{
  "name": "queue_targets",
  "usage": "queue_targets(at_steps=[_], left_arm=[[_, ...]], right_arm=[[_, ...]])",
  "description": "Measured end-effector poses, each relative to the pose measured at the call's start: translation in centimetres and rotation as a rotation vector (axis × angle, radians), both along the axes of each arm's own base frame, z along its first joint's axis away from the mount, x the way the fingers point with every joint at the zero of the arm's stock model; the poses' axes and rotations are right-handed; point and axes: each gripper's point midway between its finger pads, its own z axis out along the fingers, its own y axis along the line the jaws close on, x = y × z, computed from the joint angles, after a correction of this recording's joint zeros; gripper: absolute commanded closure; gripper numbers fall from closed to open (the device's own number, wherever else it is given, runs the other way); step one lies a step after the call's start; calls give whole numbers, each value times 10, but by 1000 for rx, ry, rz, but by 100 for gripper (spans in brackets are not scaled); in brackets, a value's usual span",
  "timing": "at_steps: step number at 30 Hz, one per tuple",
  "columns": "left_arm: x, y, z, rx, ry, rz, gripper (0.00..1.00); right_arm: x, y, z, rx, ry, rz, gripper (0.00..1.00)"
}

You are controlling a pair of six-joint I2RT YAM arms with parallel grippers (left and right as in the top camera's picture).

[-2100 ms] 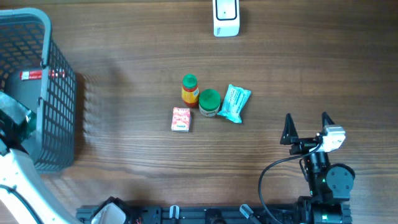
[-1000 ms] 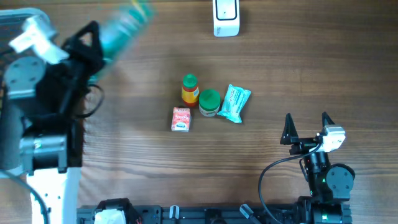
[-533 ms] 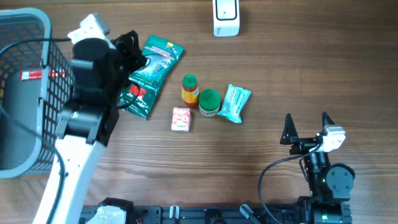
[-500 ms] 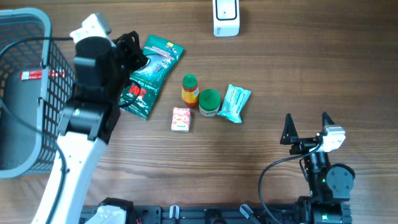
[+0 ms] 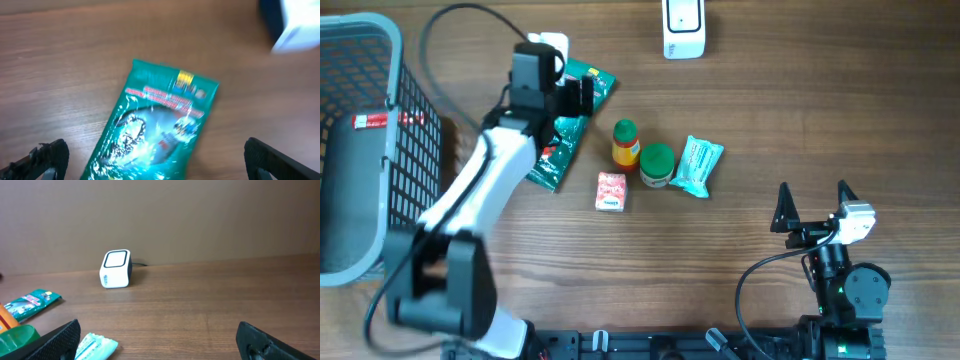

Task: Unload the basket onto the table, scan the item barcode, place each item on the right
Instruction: 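Lift the gloves pack with left gripper past the scanner, then lay the gloves pack on table left of the jar, release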

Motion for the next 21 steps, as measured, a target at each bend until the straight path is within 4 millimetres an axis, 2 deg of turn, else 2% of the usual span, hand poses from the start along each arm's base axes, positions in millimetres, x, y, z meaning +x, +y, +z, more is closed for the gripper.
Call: queue_targets(at_steps=[2,8,12,14,17,18,19,20,21], left_arm=[[5,-1,-22,51,26,-44,0],[15,6,-58,121,59,-88,0],[4,14,-88,126,156,-99,0],[-5,13,-105,106,216,-120,0],[-15,7,-120,67,277,-157,0],[-18,4,-122,54,288,-172,4],[-20,1,-123,42,298,-184,20],[-22,0,-124,36,304,-191,46],[-23,-1,-124,31,311,-196,63]], right_arm=[[0,0,0,0,0,0,0],[0,0,0,0,0,0,0],[0,0,0,0,0,0,0],[0,0,0,0,0,0,0],[0,0,0,0,0,0,0],[0,0,0,0,0,0,0],[0,0,0,0,0,0,0],[0,0,0,0,0,0,0],[0,0,0,0,0,0,0]])
